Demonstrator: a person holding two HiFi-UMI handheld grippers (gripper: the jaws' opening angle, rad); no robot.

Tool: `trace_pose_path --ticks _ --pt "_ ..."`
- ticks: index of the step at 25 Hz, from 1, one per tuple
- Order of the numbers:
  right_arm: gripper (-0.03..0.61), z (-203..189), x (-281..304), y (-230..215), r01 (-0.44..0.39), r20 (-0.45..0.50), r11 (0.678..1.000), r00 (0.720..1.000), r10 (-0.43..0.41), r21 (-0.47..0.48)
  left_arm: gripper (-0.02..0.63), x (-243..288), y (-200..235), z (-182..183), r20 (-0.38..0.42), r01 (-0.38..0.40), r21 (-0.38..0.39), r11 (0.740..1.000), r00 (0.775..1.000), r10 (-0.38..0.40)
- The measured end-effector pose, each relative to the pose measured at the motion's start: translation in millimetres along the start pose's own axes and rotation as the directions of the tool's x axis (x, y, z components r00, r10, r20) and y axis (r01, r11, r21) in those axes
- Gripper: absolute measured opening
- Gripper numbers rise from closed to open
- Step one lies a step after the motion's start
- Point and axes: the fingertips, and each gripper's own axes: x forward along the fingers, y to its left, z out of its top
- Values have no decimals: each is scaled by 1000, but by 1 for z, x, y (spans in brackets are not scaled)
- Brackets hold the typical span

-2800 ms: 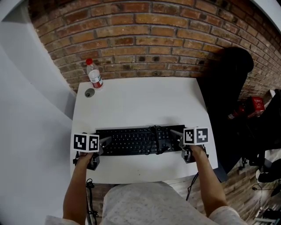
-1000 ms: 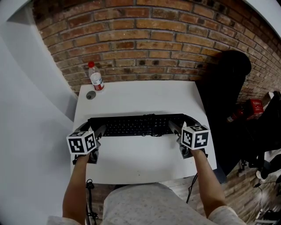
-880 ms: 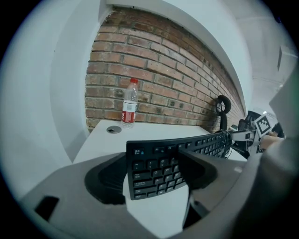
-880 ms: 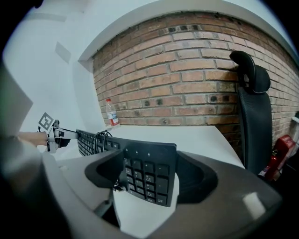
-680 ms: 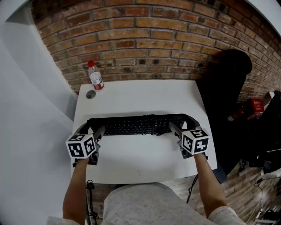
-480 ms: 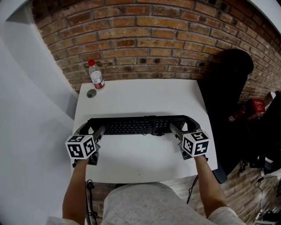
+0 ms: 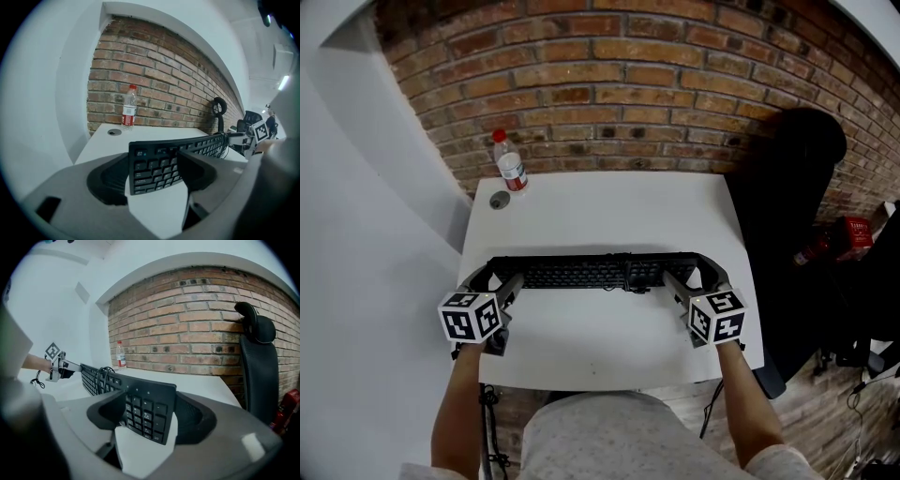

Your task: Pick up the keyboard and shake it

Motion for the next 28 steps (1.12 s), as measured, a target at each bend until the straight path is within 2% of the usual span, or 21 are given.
trace_pose_path --ticks 3,12,21,28 --pt "305 -2 -3 1 -27 -16 999 1000 27 -23 308 -4 0 -2 -5 -3 7 1000 1000 3" --pt "273 -5 -10 -1 -29 -5 996 1000 29 -80 307 -11 -5 -9 23 -23 1 1000 999 23" --pt "270 -8 -20 2 -22 29 992 999 26 -128 307 -23 -10 -16 74 -43 7 999 996 43" --pt "265 -14 -29 5 -30 14 984 999 33 -177 310 -32 -16 -26 67 -72 -3 997 995 72"
